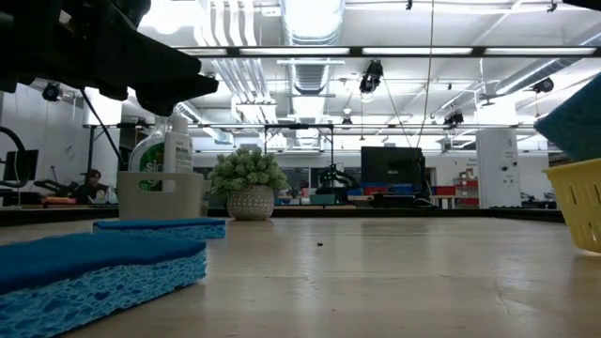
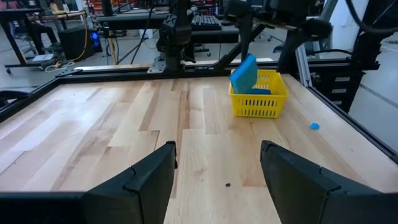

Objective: Pick & Place Kitchen Items
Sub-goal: Put the blue sponge into the yellow bin

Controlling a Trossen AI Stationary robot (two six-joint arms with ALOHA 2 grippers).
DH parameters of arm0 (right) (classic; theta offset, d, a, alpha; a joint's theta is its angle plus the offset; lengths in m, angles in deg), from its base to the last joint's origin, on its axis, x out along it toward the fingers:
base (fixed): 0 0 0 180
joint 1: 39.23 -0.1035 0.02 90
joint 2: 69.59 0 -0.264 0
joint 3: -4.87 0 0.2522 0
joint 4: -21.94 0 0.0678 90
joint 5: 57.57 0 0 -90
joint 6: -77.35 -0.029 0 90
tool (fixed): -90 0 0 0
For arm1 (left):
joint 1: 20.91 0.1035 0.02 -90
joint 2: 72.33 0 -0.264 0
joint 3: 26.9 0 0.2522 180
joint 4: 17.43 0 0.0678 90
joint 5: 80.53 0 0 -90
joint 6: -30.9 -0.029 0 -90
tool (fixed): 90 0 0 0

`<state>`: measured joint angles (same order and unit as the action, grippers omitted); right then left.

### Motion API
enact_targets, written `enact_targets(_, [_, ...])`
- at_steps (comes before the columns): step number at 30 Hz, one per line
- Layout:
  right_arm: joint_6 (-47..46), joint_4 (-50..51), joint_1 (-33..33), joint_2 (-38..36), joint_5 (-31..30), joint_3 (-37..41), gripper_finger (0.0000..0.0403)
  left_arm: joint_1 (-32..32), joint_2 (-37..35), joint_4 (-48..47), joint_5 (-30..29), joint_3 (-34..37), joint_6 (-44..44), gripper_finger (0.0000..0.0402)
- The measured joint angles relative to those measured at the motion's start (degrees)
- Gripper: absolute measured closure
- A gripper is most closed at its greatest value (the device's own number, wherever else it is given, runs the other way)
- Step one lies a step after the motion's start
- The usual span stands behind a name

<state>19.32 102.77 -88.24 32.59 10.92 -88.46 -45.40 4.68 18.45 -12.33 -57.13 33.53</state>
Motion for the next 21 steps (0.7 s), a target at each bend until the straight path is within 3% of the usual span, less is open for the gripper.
enact_targets(10, [0.70,0.72,0.04,2.71,0.33,0.00,0.0175,0.00,0.00,-0.29,0.00,0.00,-0.02,0.0165])
enact_targets(15, [0.90,0.75,0.13,2.72,-0.51,-0.57,0.0186,0.00,0.00,-0.25,0.00,0.00,-0.02,0.0165])
enact_targets(21, [3.23,0.43,0.10,2.66,-12.60,-3.92,0.0189,0.00,0.00,-0.19,0.00,0.00,-0.04,0.0165])
